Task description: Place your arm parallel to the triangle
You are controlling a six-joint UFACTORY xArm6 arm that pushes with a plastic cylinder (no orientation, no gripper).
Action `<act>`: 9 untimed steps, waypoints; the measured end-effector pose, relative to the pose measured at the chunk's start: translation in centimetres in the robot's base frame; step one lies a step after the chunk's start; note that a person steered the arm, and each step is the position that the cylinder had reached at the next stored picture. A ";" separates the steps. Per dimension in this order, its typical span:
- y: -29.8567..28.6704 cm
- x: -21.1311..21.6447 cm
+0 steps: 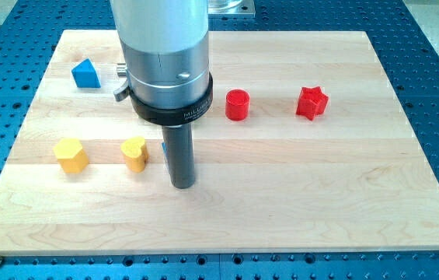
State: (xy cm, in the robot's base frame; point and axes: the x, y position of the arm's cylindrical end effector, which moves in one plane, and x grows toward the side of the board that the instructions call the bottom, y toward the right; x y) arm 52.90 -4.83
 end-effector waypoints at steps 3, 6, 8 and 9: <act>9.9 -2.4; -0.9 -8.4; -11.5 -12.3; -18.7 -14.2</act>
State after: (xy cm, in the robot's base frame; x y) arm 38.70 -23.53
